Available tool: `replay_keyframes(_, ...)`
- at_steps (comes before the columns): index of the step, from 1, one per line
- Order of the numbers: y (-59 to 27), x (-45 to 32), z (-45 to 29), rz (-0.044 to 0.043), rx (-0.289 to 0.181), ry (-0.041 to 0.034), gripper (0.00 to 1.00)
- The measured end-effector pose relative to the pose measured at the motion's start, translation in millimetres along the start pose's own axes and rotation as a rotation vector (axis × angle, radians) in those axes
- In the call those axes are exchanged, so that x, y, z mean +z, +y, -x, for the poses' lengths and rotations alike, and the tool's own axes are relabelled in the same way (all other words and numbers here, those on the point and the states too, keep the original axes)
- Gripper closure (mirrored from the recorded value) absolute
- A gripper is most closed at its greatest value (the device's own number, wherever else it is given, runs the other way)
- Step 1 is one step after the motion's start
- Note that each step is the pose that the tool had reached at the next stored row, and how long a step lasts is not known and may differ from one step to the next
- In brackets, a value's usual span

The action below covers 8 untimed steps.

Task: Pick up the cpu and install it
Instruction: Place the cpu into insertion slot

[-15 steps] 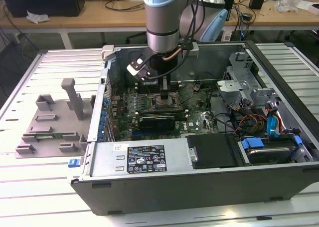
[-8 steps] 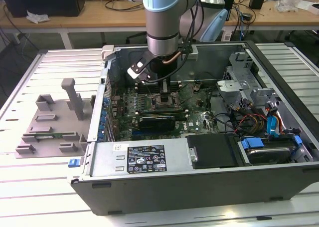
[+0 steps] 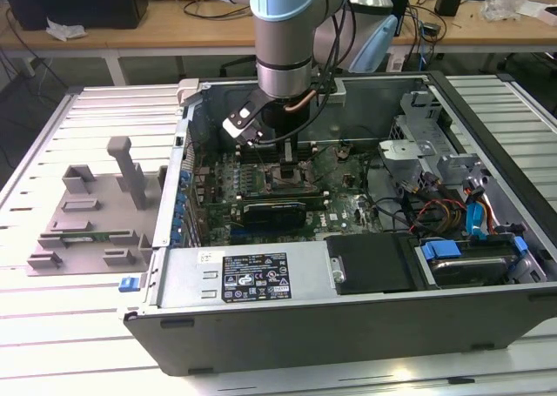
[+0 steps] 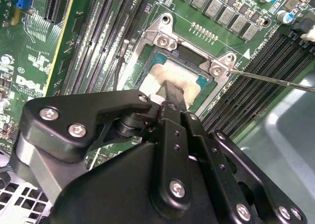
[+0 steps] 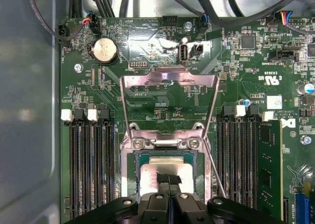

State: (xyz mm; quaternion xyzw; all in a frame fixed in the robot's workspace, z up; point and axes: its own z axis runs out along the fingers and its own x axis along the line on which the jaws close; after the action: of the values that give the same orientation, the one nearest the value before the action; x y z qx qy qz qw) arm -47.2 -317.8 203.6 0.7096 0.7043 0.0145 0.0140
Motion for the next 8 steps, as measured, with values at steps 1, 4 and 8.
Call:
replay_keyframes(1,0.2,-1.0,-0.2,0.001,0.0,0.0014,0.89)
replay_keyframes(4,0.7,-17.6,0.0,-0.0004,0.0,-0.0005,0.89)
replay_keyframes(8,1.4,-36.9,0.0,-0.0005,0.0,-0.0008,0.89)
